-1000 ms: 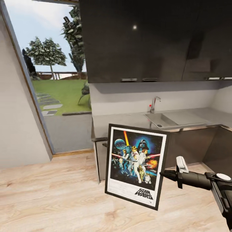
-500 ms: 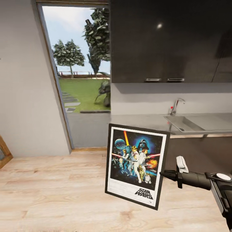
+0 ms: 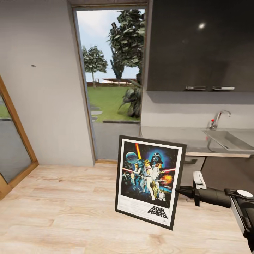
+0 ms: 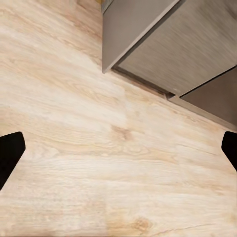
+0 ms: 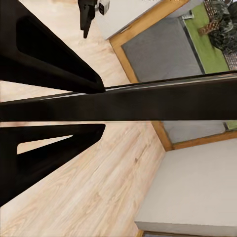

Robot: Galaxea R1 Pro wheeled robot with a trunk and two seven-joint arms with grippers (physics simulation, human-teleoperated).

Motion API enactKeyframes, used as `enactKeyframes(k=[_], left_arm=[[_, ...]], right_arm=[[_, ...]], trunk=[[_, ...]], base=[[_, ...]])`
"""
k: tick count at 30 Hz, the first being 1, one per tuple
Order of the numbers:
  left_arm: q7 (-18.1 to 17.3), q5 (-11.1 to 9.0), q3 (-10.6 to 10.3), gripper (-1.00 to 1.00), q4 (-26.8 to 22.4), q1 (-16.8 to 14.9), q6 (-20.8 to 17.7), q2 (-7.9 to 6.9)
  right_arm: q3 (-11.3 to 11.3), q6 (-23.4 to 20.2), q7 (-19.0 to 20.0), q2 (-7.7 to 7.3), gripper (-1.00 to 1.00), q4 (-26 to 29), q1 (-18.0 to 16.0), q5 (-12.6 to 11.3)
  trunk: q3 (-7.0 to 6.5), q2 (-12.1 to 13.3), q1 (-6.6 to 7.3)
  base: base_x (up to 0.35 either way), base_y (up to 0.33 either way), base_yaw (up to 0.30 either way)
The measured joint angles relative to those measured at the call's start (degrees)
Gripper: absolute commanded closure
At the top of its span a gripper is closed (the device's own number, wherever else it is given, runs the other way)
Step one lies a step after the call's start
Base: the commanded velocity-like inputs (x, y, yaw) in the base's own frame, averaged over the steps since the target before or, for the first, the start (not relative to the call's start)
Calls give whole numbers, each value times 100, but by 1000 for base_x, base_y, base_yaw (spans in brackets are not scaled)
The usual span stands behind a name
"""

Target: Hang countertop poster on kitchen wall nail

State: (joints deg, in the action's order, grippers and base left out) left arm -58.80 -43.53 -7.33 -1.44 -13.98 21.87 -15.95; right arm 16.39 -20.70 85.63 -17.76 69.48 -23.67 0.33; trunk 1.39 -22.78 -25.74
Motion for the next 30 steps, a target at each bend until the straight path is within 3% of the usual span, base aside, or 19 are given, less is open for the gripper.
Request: enactKeyframes(k=[15, 30], left_arm=[[-1, -1, 0, -100, -1, -3, 0, -4], [-1, -3, 2, -100, -2, -1, -3, -8]], right_arm=[[0, -10, 0, 2, 100, 0, -2, 0], [-1, -2, 0, 1, 100, -1, -4, 0]], trunk=[[-70, -5, -1], [-72, -5, -1]], base=[[0, 292, 30], [0, 293, 259]])
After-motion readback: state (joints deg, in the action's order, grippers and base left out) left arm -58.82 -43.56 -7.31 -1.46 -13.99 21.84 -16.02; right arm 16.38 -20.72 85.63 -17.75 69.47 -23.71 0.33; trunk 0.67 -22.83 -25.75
